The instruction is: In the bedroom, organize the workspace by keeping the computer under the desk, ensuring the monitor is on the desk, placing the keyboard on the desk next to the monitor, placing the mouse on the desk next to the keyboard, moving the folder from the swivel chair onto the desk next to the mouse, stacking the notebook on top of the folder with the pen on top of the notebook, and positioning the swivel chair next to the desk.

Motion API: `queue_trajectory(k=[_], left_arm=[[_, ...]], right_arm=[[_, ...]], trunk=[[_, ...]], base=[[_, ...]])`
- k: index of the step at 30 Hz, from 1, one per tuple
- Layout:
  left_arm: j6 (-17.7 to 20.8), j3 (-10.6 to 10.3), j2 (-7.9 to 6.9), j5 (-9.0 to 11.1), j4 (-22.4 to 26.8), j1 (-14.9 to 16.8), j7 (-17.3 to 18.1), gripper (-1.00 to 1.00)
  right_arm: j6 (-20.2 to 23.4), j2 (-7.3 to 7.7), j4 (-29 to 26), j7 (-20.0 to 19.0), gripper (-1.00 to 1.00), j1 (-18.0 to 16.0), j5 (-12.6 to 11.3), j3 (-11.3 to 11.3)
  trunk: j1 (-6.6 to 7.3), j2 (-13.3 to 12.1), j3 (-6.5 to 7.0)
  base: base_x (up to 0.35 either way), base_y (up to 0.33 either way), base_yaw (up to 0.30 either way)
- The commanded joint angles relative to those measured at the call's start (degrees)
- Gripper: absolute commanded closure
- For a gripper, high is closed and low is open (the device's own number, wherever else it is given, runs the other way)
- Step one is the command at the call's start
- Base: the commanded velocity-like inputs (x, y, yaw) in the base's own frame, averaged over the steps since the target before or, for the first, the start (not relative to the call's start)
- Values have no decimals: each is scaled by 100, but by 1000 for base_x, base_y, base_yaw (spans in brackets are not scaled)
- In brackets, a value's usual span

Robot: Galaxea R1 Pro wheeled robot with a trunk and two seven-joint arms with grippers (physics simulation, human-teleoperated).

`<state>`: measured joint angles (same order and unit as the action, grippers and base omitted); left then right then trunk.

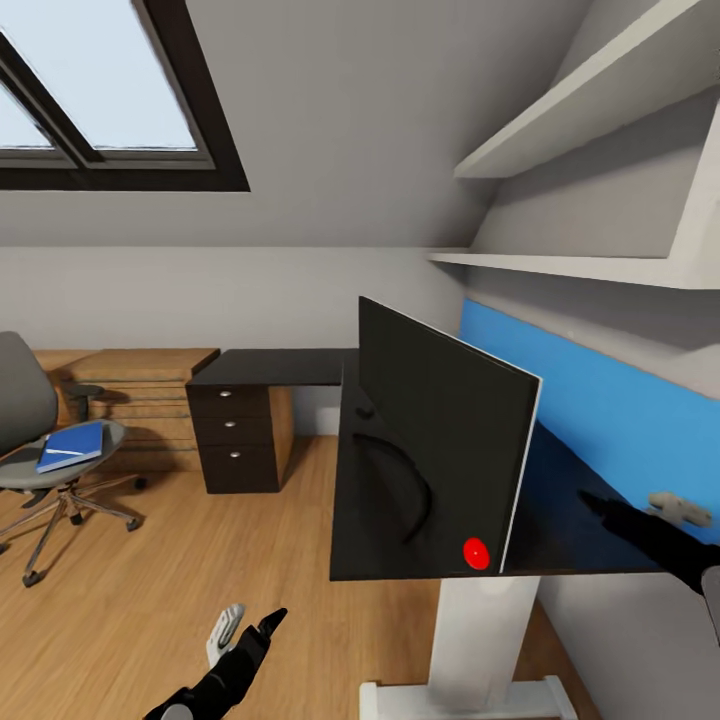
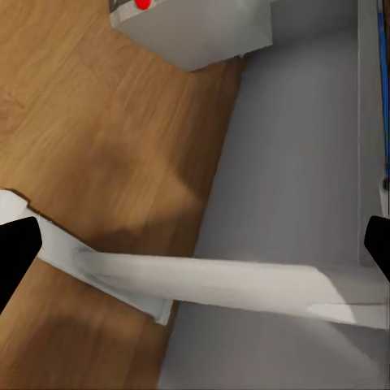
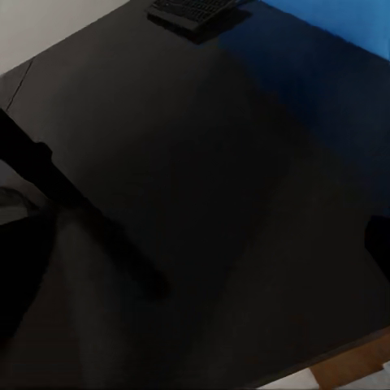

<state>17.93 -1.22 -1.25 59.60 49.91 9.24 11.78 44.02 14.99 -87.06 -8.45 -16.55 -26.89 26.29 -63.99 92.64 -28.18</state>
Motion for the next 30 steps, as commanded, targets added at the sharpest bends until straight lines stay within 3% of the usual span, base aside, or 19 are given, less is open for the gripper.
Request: queue_trajectory(k=[1, 2, 7, 18, 24, 30], left_arm=[[20, -14, -35, 136, 2, -5, 1, -100], [10, -21, -94, 285, 2, -20, 5, -100], [-20, -33, -140, 413, 2, -33, -20, -100], [-28, -34, -153, 433, 3, -36, 6, -100], [-3, -27, -156, 447, 2, -36, -3, -100], [-22, -26, -156, 447, 2, -38, -23, -100]], right_arm=[[30, -25, -1, -37, -100, -11, 27, 10], [29, -82, 3, -8, -100, -22, 27, 9], [28, -141, 25, 71, -100, -35, 29, 1], [28, -179, 40, 90, -100, -133, 17, -3], [28, -377, 196, 223, -100, -371, 23, -67], [28, -429, 371, 316, -100, -484, 28, -95]], trunk=[[0, 3, -6], [0, 3, -6], [0, 3, -6], [0, 3, -6], [0, 3, -6], [0, 3, -6]], base=[[7, -57, 0], [4, -174, 0], [33, -264, 2], [58, -146, 149], [8, -20, 177], [41, -44, 37]])
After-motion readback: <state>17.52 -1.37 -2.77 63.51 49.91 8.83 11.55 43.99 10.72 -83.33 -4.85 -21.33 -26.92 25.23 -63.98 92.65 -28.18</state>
